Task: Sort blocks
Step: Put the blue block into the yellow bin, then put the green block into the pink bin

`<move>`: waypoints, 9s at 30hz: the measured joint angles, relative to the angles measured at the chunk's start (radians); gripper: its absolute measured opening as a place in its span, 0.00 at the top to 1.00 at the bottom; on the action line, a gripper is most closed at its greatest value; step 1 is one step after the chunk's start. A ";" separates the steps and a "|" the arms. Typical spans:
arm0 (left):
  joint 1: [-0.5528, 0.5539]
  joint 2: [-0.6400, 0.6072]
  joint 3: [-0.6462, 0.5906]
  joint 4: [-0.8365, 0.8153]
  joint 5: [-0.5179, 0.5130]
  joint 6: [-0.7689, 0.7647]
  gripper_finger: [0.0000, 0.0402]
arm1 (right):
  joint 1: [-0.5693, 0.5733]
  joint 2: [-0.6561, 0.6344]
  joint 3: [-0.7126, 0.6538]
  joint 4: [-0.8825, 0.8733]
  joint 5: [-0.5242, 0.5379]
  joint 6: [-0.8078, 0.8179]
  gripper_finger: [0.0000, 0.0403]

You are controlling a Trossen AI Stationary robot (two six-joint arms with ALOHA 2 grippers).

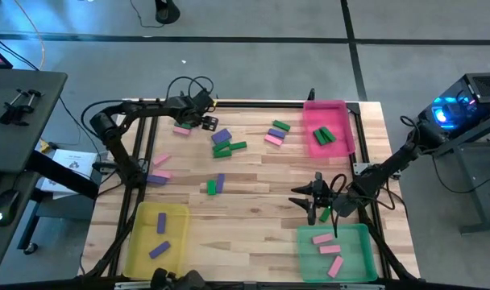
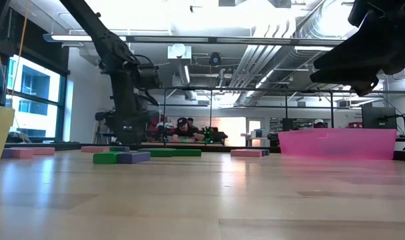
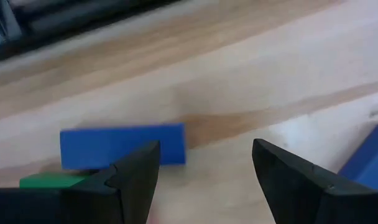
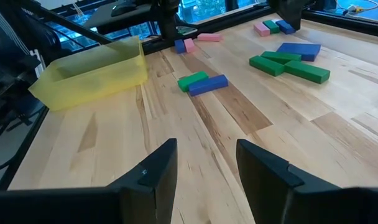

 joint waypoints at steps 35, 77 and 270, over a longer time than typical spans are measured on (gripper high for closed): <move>-0.002 0.000 0.193 -0.234 -0.037 0.731 0.71 | -0.002 0.000 0.000 0.005 0.008 -0.001 0.63; -0.008 0.248 0.273 -0.241 -0.228 1.023 0.57 | -0.015 0.000 0.000 0.012 -0.001 0.025 0.63; -1.324 -0.222 0.159 -0.492 0.603 -0.578 0.67 | -0.015 0.000 0.000 0.032 -0.042 0.010 0.63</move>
